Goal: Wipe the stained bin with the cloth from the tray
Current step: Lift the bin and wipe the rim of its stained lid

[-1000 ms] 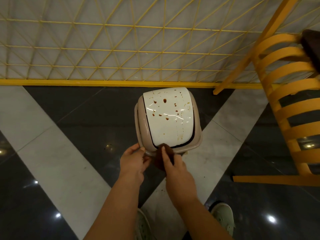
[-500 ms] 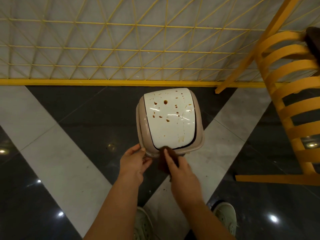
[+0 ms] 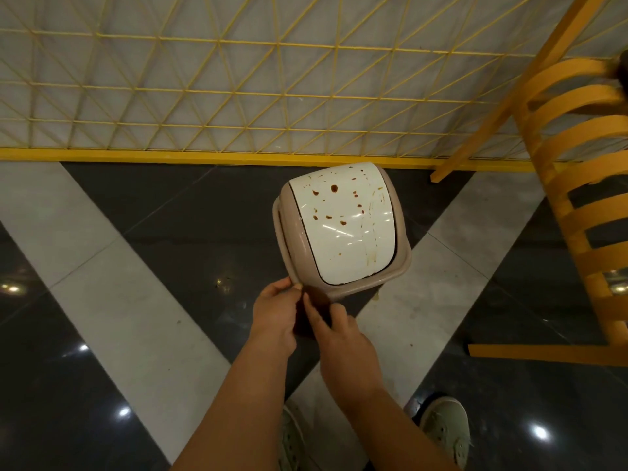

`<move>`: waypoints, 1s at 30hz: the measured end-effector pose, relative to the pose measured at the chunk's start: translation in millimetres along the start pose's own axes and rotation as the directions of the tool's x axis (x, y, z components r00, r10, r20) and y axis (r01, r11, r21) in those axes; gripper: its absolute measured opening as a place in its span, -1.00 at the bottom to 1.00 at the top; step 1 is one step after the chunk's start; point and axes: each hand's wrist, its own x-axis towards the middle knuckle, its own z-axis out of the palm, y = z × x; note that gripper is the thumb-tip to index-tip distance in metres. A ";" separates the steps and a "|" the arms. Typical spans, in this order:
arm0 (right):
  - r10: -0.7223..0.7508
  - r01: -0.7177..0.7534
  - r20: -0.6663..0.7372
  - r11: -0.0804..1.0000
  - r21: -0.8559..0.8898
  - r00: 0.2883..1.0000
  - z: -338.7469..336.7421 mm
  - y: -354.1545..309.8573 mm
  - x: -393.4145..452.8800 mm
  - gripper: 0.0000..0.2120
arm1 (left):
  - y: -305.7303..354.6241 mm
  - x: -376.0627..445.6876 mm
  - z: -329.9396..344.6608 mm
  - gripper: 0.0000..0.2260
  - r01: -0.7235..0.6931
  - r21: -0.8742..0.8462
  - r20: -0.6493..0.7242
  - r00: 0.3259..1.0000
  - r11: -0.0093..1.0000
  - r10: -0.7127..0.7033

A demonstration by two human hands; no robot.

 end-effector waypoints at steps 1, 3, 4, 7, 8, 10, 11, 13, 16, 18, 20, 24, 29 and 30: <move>-0.003 0.003 -0.002 1.000 -0.006 1.000 0.0 -3.0 1.7 -0.26 | 0.3 -0.9 0.7 -0.85 0.001 -0.007 -0.007 1.000 1.000 -0.001; -0.002 0.002 -0.023 1.000 0.001 1.000 -0.9 -5.7 3.2 -0.27 | 0.6 -2.1 1.7 -0.85 0.006 -0.011 -0.015 1.000 1.000 -0.006; -0.008 0.008 -0.030 1.000 -0.004 1.000 -1.9 -4.1 1.9 -0.27 | 0.4 -1.4 1.3 -0.84 0.009 -0.013 -0.010 1.000 1.000 -0.009; -0.001 0.000 -0.070 1.000 -0.013 0.998 -8.7 19.3 -4.9 -0.27 | 1.8 -1.1 -0.8 -0.80 0.004 -0.049 0.036 0.999 0.999 -0.002; 0.037 -0.039 -0.091 0.999 -0.014 0.995 -12.1 30.8 -7.2 -0.26 | 2.9 -1.5 -1.5 -0.80 -0.001 -0.050 0.051 0.999 0.999 0.003; 0.115 -0.118 -0.129 0.993 -0.015 0.985 -17.5 46.2 -8.5 -0.25 | 2.6 -1.2 -2.4 -0.80 -0.009 -0.037 0.068 0.998 0.999 0.012; 0.121 -0.124 -0.130 0.992 -0.013 0.984 -18.7 45.3 -6.9 -0.25 | 1.9 -1.4 -2.2 -0.79 -0.012 -0.032 0.071 0.997 0.999 0.015; 0.086 -0.086 -0.097 0.996 0.002 0.992 -17.4 29.1 -1.1 -0.25 | 1.4 -3.7 -0.9 -0.76 -0.025 -0.035 0.069 0.997 0.999 0.028; 0.059 -0.057 -0.088 0.998 0.033 0.994 -10.0 9.0 4.5 -0.22 | 2.7 -6.9 -2.3 -0.75 -0.034 -0.052 0.040 0.999 0.998 0.036; 0.050 -0.047 -0.074 0.998 0.034 0.996 -6.1 9.4 0.2 -0.19 | 3.8 -8.3 -3.5 -0.76 -0.043 -0.060 0.032 0.998 0.997 0.045; 0.032 -0.031 -0.014 0.999 0.019 0.999 -2.5 10.5 -8.3 -0.18 | 3.2 -10.6 -0.2 -0.78 -0.036 -0.062 0.029 0.999 0.997 0.038; 0.010 -0.010 0.031 1.000 0.004 0.999 11.0 7.2 -13.0 -0.24 | -1.4 -10.5 9.5 -0.81 -0.010 -0.070 0.024 1.000 0.997 0.012; -0.072 0.076 -0.129 0.997 0.029 0.989 15.3 10.5 -7.4 -0.16 | 1.8 -6.1 2.5 -0.80 -0.037 -0.048 0.000 0.999 0.998 0.037; -0.070 0.074 -0.145 0.997 0.021 0.987 14.8 13.1 -7.1 -0.14 | 2.4 -6.6 1.9 -0.80 -0.037 -0.047 0.012 0.999 0.998 0.038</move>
